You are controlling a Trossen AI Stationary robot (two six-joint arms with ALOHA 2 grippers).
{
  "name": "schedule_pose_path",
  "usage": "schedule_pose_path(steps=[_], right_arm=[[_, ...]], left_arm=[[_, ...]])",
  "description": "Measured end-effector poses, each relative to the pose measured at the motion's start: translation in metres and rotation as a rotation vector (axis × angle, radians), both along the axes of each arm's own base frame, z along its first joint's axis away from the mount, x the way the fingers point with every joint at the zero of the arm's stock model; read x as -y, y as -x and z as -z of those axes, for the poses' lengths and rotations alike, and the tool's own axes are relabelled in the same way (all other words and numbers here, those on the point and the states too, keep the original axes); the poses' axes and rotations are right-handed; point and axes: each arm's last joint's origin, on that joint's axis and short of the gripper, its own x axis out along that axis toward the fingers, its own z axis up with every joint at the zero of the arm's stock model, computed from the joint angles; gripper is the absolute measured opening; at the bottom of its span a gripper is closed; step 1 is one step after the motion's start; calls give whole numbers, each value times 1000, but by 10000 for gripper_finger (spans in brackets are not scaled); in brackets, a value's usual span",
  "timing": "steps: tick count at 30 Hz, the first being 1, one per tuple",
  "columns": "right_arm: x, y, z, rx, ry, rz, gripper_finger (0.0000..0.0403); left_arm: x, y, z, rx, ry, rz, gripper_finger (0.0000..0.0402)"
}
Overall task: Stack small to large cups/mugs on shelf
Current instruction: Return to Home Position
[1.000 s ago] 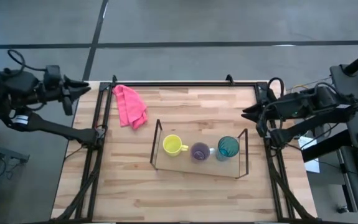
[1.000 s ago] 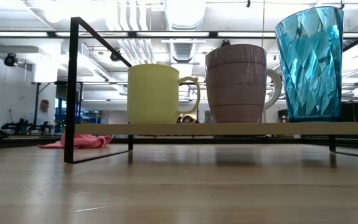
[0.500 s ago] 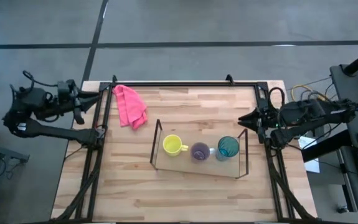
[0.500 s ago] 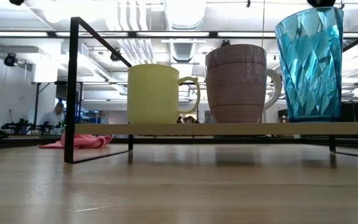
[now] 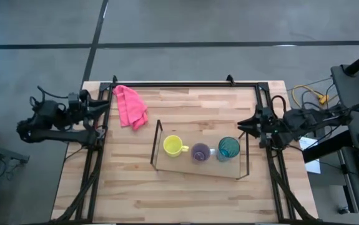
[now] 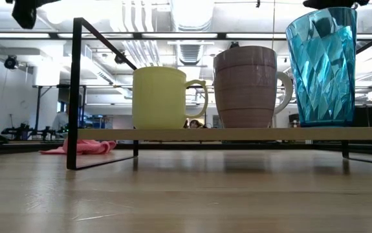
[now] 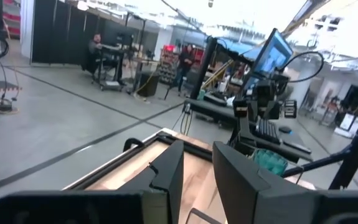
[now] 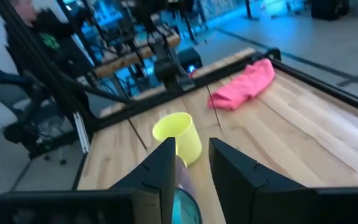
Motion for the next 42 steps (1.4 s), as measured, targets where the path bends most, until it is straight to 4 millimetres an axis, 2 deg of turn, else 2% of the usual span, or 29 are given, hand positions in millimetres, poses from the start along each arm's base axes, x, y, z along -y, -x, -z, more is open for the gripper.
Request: schedule_pose_path(steps=[5,9,17,23,28,35,42], right_arm=[[2,6,14,57,0,-3,91],[4,7,20,109,72,37,91],[8,10,42,95,160,153,91],[9,14,67,104,113,158,91],[10,17,83,180,99,162,91],[11,21,99,256,93,167,91],[10,18,105,277,83,158,91]], left_arm=[[0,1,17,65,4,0,73],[0,4,24,97,6,-1,73],[-1,9,28,105,-20,-9,73],[-2,8,29,75,-46,-47,73],[-2,7,33,63,-63,-55,73],[-1,-8,51,50,-61,-62,73],[0,-26,74,129,-59,-63,73]])
